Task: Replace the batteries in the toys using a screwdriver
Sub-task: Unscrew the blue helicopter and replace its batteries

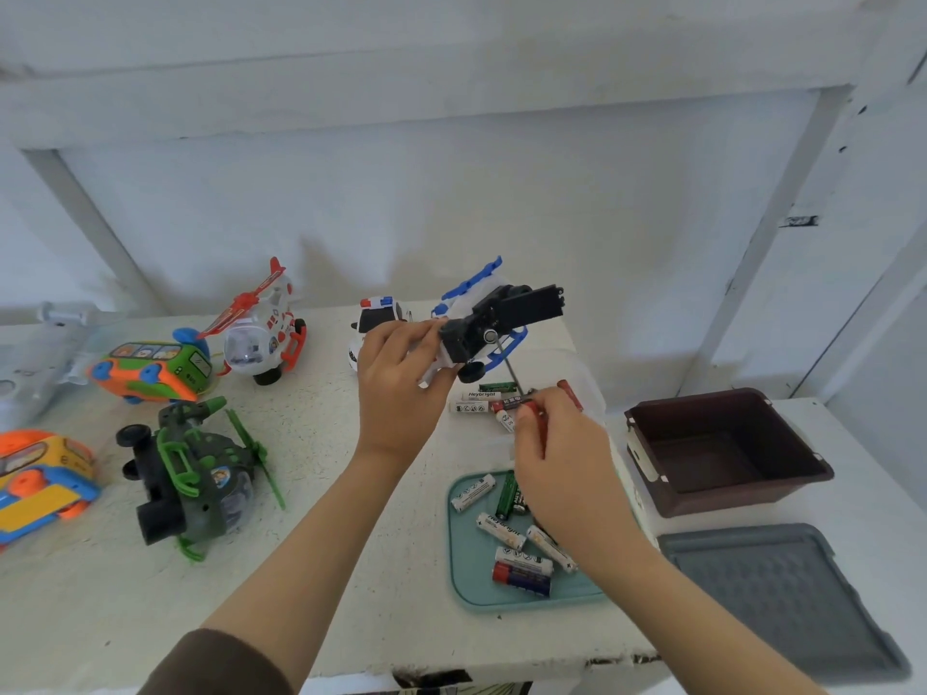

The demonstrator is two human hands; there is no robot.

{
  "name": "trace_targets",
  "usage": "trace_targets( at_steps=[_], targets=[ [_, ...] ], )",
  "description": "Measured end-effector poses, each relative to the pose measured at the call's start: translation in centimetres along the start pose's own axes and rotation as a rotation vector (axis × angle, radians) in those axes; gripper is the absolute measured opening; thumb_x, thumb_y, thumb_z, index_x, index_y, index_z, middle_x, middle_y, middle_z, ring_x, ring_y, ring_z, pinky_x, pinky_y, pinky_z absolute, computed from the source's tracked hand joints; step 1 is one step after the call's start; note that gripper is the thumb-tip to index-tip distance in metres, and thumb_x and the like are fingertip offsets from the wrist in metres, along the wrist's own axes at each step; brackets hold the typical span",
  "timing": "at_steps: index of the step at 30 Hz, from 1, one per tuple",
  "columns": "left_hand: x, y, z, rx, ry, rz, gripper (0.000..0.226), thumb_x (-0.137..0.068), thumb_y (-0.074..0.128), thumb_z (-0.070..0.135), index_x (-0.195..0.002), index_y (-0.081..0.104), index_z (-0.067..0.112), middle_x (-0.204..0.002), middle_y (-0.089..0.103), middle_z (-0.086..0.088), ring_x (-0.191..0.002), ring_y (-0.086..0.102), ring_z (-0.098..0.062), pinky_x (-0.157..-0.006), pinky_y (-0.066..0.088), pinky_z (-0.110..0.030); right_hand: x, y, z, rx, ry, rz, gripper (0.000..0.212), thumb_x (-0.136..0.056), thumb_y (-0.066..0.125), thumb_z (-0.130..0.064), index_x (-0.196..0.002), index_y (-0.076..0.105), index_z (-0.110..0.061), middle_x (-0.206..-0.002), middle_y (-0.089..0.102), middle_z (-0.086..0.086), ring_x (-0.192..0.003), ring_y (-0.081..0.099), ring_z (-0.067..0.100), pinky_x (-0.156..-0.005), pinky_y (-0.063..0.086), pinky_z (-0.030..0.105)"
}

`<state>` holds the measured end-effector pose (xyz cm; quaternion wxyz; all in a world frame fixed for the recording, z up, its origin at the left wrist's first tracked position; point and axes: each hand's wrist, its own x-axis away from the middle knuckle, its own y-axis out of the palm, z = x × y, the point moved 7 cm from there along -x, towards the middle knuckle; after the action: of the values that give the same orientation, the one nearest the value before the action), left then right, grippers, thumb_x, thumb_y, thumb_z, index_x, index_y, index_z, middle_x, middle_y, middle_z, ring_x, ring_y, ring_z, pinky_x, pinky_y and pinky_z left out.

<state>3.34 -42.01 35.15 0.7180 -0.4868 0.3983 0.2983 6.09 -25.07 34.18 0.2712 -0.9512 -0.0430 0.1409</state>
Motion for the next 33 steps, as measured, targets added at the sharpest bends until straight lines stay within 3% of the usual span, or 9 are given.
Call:
trace_targets(
  at_steps=[4, 8, 14, 21, 25, 29, 33],
  targets=[
    [0.3, -0.2, -0.2, -0.037, 0.06, -0.01, 0.03, -0.075, 0.076, 0.009, -0.104, 0.073, 0.0, -0.099, 0.072, -0.011, -0.1, 0.049, -0.023, -0.091, 0.035, -0.025, -0.2, -1.0, 2.3, 0.052, 0.106, 0.018, 0.021, -0.1, 0.043, -0.023, -0.081, 0.05, -0.02, -0.068, 0.055, -0.003, -0.051, 0.046, 0.004, -0.048, 0.037, 0.011],
    [0.4, -0.1, 0.3, -0.092, 0.174, -0.036, 0.033, -0.071, 0.077, 0.001, -0.104, 0.073, 0.0, -0.097, 0.072, -0.012, -0.1, 0.051, -0.025, -0.086, 0.04, -0.034, -0.3, -1.5, 3.7, 0.098, 0.157, -0.01, 0.019, -0.1, 0.044, -0.025, -0.091, 0.056, -0.014, -0.094, 0.055, -0.004, -0.046, 0.05, -0.003, -0.048, 0.039, 0.008],
    [0.4, -0.7, 1.2, -0.182, 0.32, -0.047, 0.024, -0.085, 0.065, 0.01, -0.105, 0.073, 0.001, -0.099, 0.072, -0.011, -0.102, 0.05, -0.026, -0.085, 0.04, -0.037, 0.1, -1.5, 3.4, 0.075, 0.136, -0.06, 0.017, -0.098, 0.048, -0.024, -0.088, 0.058, -0.015, -0.061, 0.053, -0.005, -0.046, 0.046, 0.0, -0.05, 0.038, 0.011],
    [0.8, -1.7, 2.5, -0.22, 0.463, -0.048, 0.022, -0.085, 0.066, 0.008, -0.105, 0.072, 0.001, -0.102, 0.072, -0.013, -0.103, 0.049, -0.027, -0.087, 0.04, -0.038, -1.1, 0.5, 2.4, 0.069, 0.125, -0.183, 0.015, -0.097, 0.048, -0.028, -0.084, 0.054, -0.026, -0.067, 0.058, -0.003, -0.05, 0.047, 0.006, -0.048, 0.036, 0.011],
    [0.9, -2.4, 1.6, -0.201, 0.324, -0.028, 0.023, -0.084, 0.065, 0.011, -0.104, 0.073, 0.002, -0.099, 0.072, -0.011, -0.102, 0.05, -0.026, -0.086, 0.04, -0.037, -1.4, 0.8, 2.4, 0.016, 0.146, -0.189, 0.019, -0.098, 0.045, -0.026, -0.08, 0.051, -0.026, -0.074, 0.067, 0.009, -0.036, 0.049, 0.006, -0.063, 0.032, 0.014],
    [1.5, -4.1, -0.5, -0.193, 0.048, 0.001, 0.026, -0.077, 0.078, 0.017, -0.098, 0.073, 0.003, -0.093, 0.072, -0.008, -0.095, 0.059, -0.029, -0.086, 0.04, -0.036, -0.6, 0.5, 2.7, -0.071, 0.206, -0.189, 0.013, -0.097, 0.049, -0.027, -0.086, 0.055, -0.023, -0.073, 0.07, -0.001, -0.037, 0.052, 0.002, -0.042, 0.043, 0.018],
    [3.3, -7.1, -1.2, -0.168, -0.217, 0.045, 0.036, -0.075, 0.081, 0.031, -0.093, 0.072, 0.002, -0.084, 0.071, -0.008, -0.083, 0.058, -0.026, -0.079, 0.033, -0.026, -0.1, 0.5, 2.5, -0.076, 0.206, -0.149, 0.011, -0.094, 0.056, -0.03, -0.088, 0.058, -0.02, -0.064, 0.071, -0.009, -0.049, 0.058, -0.003, -0.048, 0.044, 0.013]
  ],
)
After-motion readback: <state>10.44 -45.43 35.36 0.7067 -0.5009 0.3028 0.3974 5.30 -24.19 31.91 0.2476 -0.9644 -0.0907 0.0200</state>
